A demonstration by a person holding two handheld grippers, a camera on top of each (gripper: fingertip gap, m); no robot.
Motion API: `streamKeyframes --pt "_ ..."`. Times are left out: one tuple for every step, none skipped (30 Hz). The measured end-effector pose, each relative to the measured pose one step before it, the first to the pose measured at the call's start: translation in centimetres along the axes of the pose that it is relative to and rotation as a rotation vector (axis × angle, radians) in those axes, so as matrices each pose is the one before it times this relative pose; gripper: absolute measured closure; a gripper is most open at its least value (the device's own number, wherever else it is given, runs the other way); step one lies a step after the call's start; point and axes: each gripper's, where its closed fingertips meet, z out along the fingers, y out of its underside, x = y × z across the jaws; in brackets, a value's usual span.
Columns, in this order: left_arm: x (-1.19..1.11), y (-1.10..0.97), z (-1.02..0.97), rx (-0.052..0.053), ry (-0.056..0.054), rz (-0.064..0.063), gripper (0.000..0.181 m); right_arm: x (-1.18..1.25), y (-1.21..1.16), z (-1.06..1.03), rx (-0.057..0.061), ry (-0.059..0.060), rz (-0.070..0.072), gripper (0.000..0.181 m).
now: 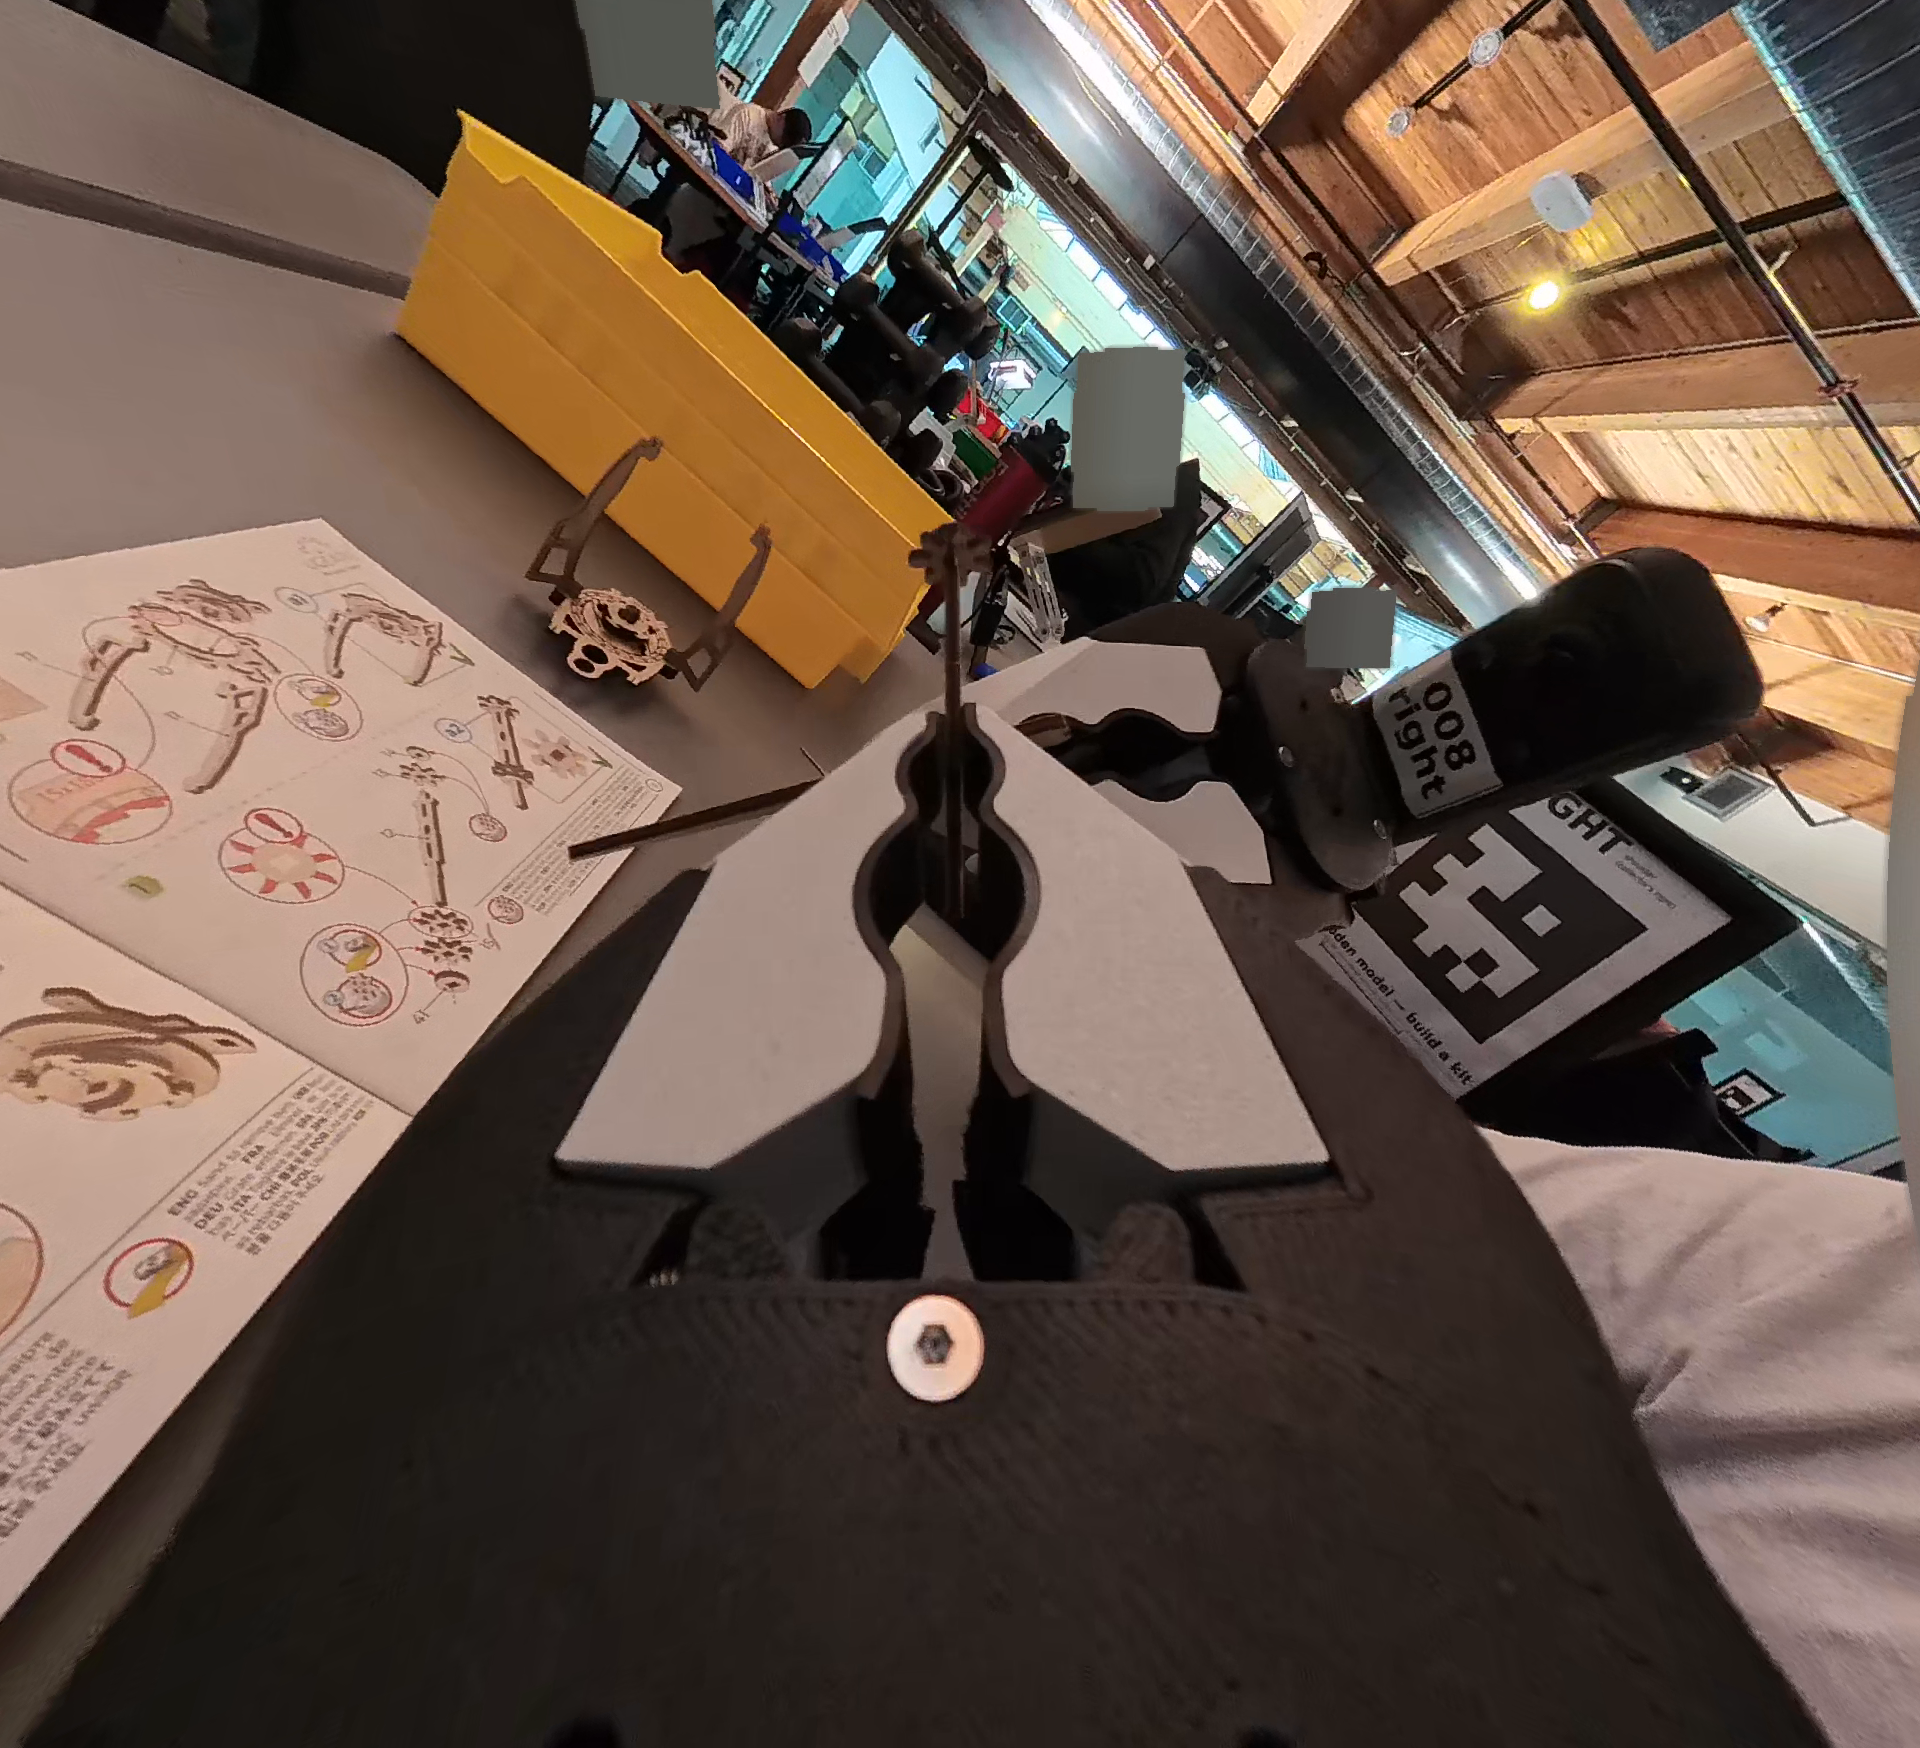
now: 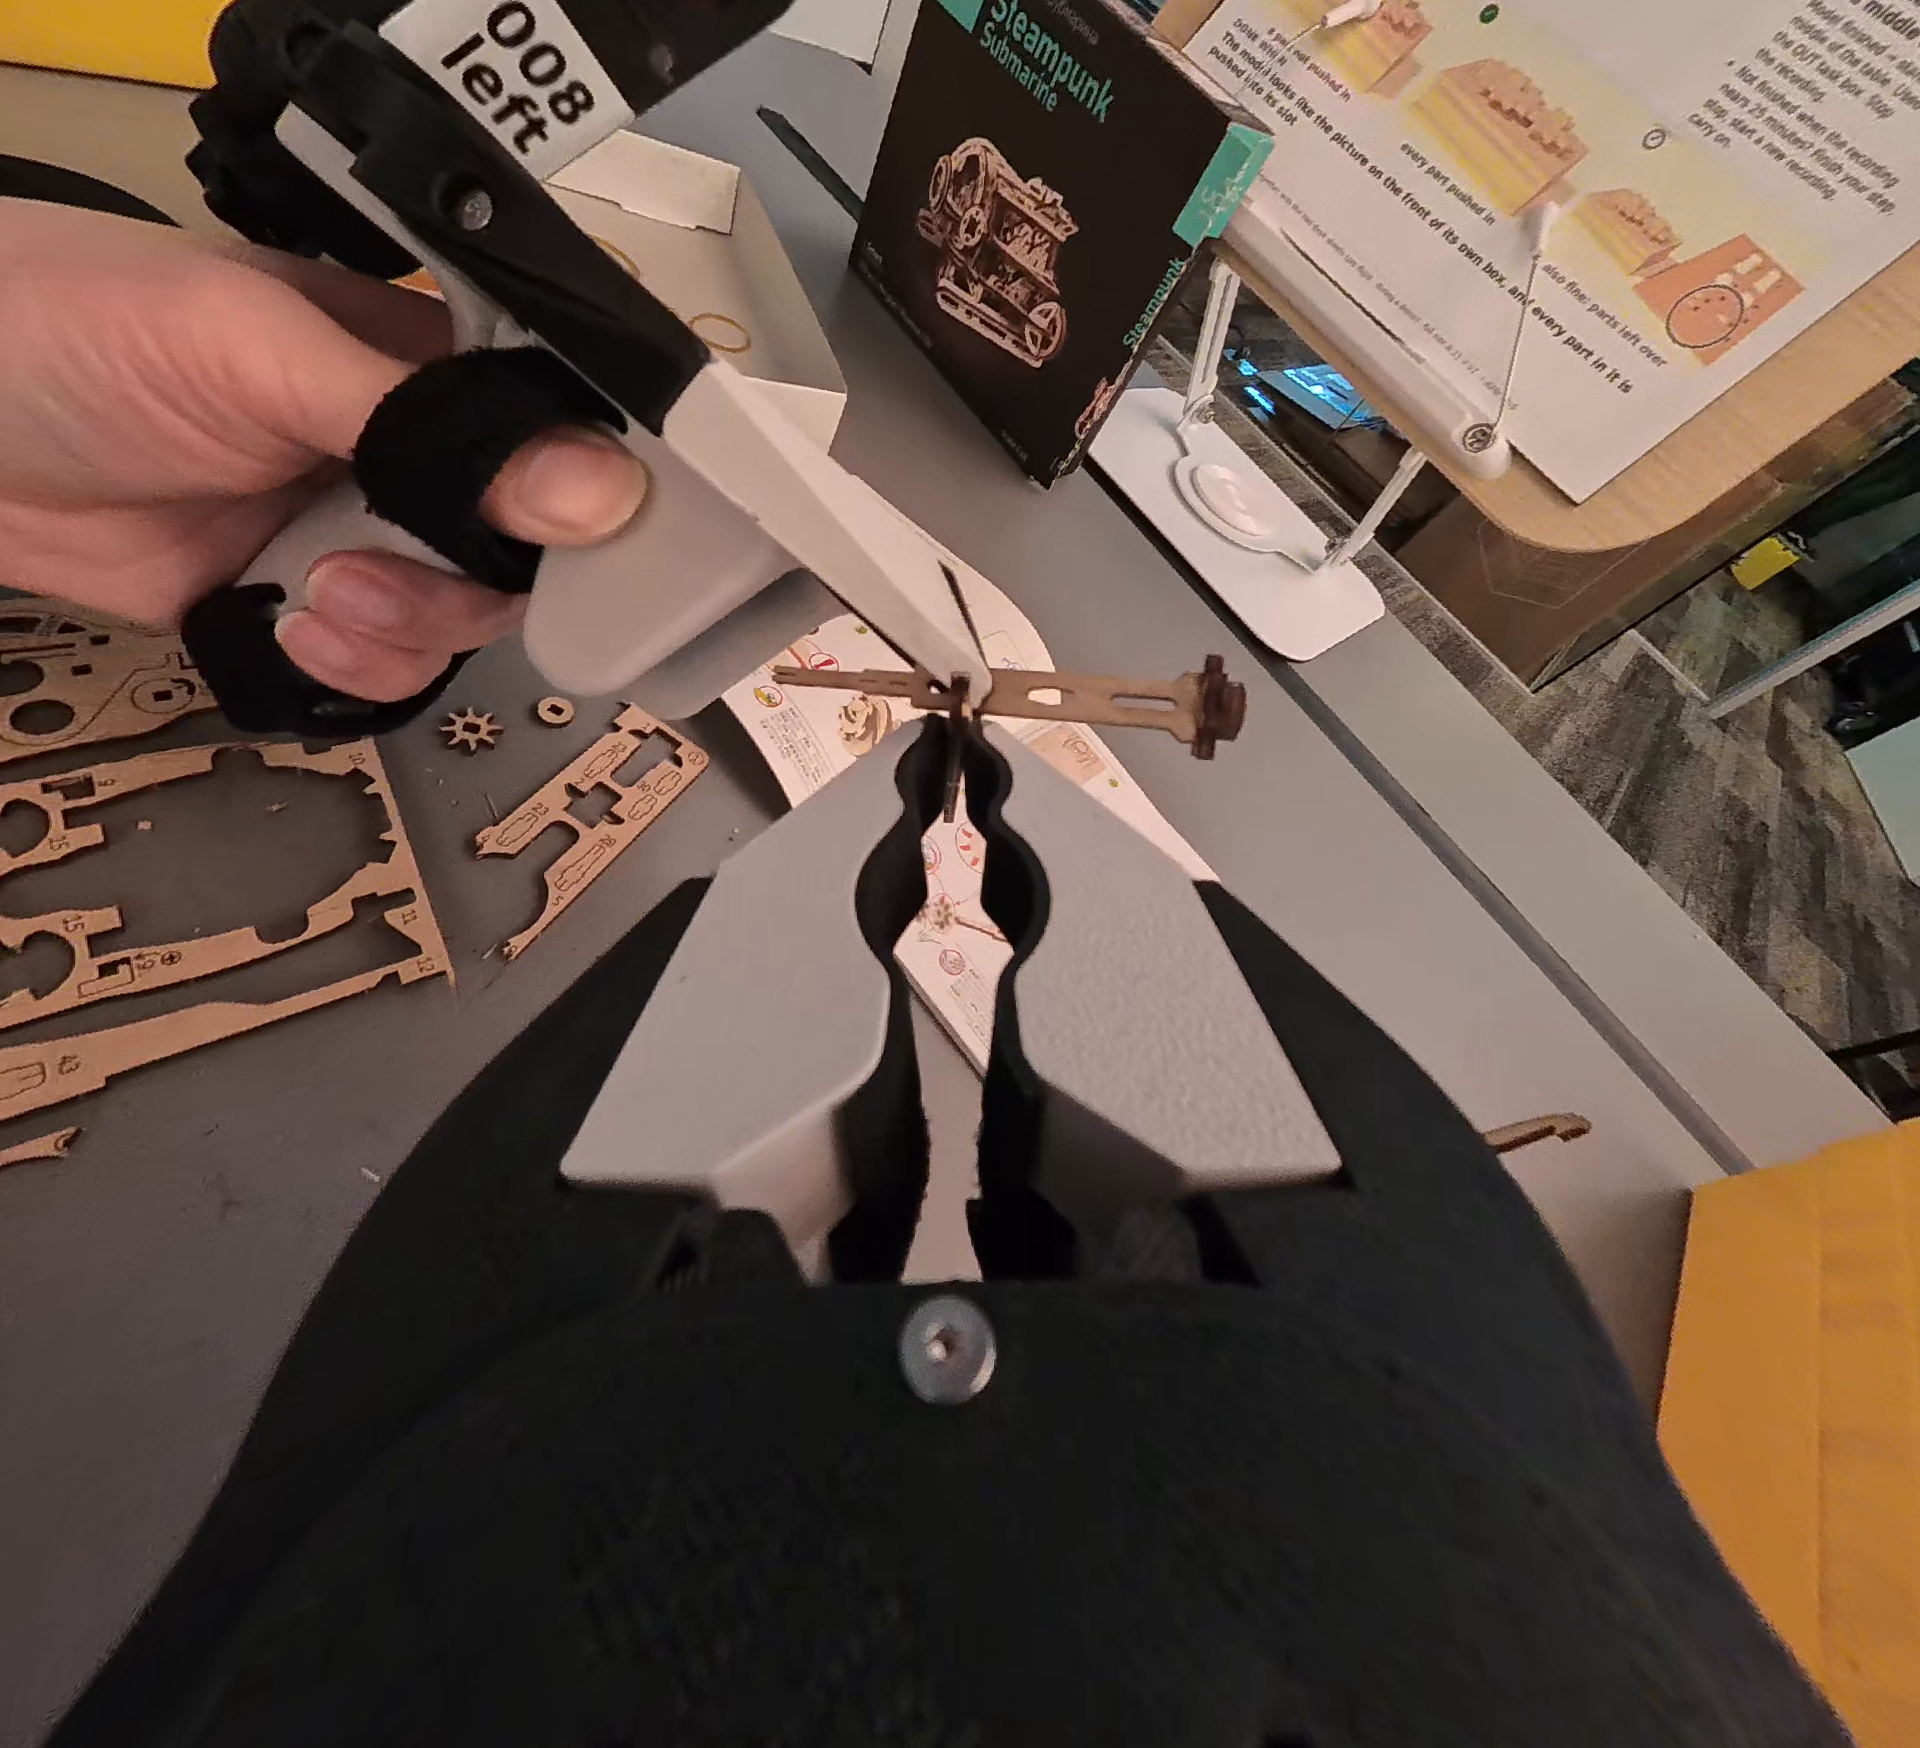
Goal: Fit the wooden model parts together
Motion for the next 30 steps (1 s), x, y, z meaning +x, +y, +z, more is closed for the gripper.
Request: streamKeyframes --pt "-0.009 -0.034 0.014 0.0019 -0.0009 0.0004 0.181 0.053 0.005 0.021 0.0013 0.0021 0.0014 0.181" --pt "0.009 -0.041 0.014 0.0019 -0.0012 0.0025 0.181 0.097 -0.028 -0.001 0.0047 0.0045 0.0026 0.181" --pt "0.027 -0.022 -0.001 -0.0005 -0.0006 0.0032 0.181 0.002 -0.062 0.000 0.0010 0.0007 0.0037 0.181" --pt "-0.001 0.008 -0.032 -0.0032 -0.0007 0.0039 0.181 -0.086 -0.030 0.002 -0.0017 0.0026 -0.0077 0.181" --pt "-0.023 -0.005 -0.037 -0.0003 -0.0015 0.0015 0.181 -0.214 0.013 0.025 -0.0046 -0.0003 -0.0169 0.181" --pt "0.022 -0.025 -0.013 0.0029 0.0021 -0.0024 0.181 -0.277 -0.096 0.021 0.0012 -0.0032 -0.0178 0.181" --pt "-0.012 -0.013 0.015 0.0016 -0.0009 -0.0030 0.181 -0.064 -0.054 0.034 0.0008 -0.0007 -0.0109 0.181" --pt "-0.047 0.014 0.035 -0.0007 -0.0027 -0.0009 0.181 0.176 0.086 0.034 -0.0002 0.0007 0.0083 0.181" --pt "0.043 0.057 0.053 -0.0040 0.0026 -0.0001 0.181 0.353 0.202 0.022 -0.0068 0.0053 0.0251 0.181" --pt "0.085 -0.004 0.043 0.0006 0.0033 0.0008 0.181 0.172 0.057 -0.069 0.0020 -0.0036 0.0075 0.181" --pt "0.082 0.003 0.000 -0.0006 0.0024 0.0007 0.181 0.042 -0.081 -0.097 0.0055 0.0015 0.0055 0.181" --pt "0.000 0.001 -0.065 0.0009 -0.0024 0.0050 0.181 -0.122 -0.096 0.005 0.0000 0.0058 -0.0055 0.181" --pt "-0.078 0.035 -0.059 -0.0023 -0.0057 0.0054 0.181 -0.187 0.059 0.095 -0.0107 0.0060 -0.0203 0.181" --pt "-0.053 -0.015 -0.015 0.0009 -0.0019 -0.0006 0.181 -0.299 -0.025 0.079 -0.0037 -0.0087 -0.0113 0.181" --pt "-0.002 -0.042 0.022 0.0039 0.0000 -0.0040 0.181 -0.002 -0.029 0.025 0.0021 -0.0020 0.0006 0.181" --pt "-0.040 0.088 0.087 -0.0053 -0.0027 0.0005 0.181 0.386 0.149 0.000 0.0006 0.0066 0.0098 0.181" --pt "0.030 0.107 0.086 -0.0055 0.0001 0.0051 0.181 0.402 0.281 -0.033 -0.0043 -0.0007 0.0250 0.181" --pt "0.158 0.046 0.047 -0.0004 0.0063 0.0022 0.181 0.187 0.005 -0.135 0.0052 -0.0043 0.0212 0.181" --pt "0.216 -0.054 -0.042 0.0051 0.0080 0.0002 0.181 -0.157 -0.327 -0.172 0.0131 -0.0018 0.0026 0.181" --pt "0.062 -0.080 -0.088 0.0035 -0.0021 0.0055 0.181 -0.078 -0.238 -0.111 0.0019 0.0134 -0.0227 0.181" --pt "-0.113 0.012 -0.042 -0.0033 -0.0110 0.0131 0.181 -0.114 -0.027 0.024 -0.0049 0.0024 -0.0145 0.181" --pt "-0.184 0.078 0.001 -0.0059 -0.0117 0.0082 0.181 -0.098 0.154 0.112 -0.0061 -0.0111 0.0102 0.181" --pt "-0.111 0.065 0.061 -0.0015 -0.0034 -0.0045 0.181 -0.011 0.183 0.076 -0.0016 -0.0154 0.0138 0.181" --pt "-0.090 -0.009 0.043 0.0032 0.0012 -0.0144 0.181 0.111 0.076 -0.054 0.0038 -0.0094 0.0106 0.181" --pt "-0.157 -0.099 -0.057 0.0086 -0.0017 -0.0151 0.181 0.256 -0.011 -0.146 0.0062 -0.0005 0.0089 0.181" --pt "-0.239 -0.167 -0.151 0.0105 -0.0048 -0.0120 0.181 0.189 -0.097 -0.202 0.0131 -0.0078 0.0120 0.181" --pt "-0.236 -0.170 -0.171 0.0070 -0.0028 -0.0095 0.181 -0.258 -0.336 -0.170 0.0308 -0.0384 0.0233 0.181" --pt "-0.225 -0.232 -0.171 0.0066 -0.0015 -0.0095 0.181 -0.485 -0.346 -0.090 0.0346 -0.0503 0.0292 0.181" --pt "-0.174 -0.284 -0.148 0.0101 0.0003 -0.0089 0.181 -0.145 0.001 0.030 0.0130 -0.0286 0.0328 0.181" --pt "-0.042 -0.160 -0.056 0.0011 0.0096 -0.0072 0.181 -0.292 0.134 0.084 0.0040 -0.0397 0.0254 0.181"
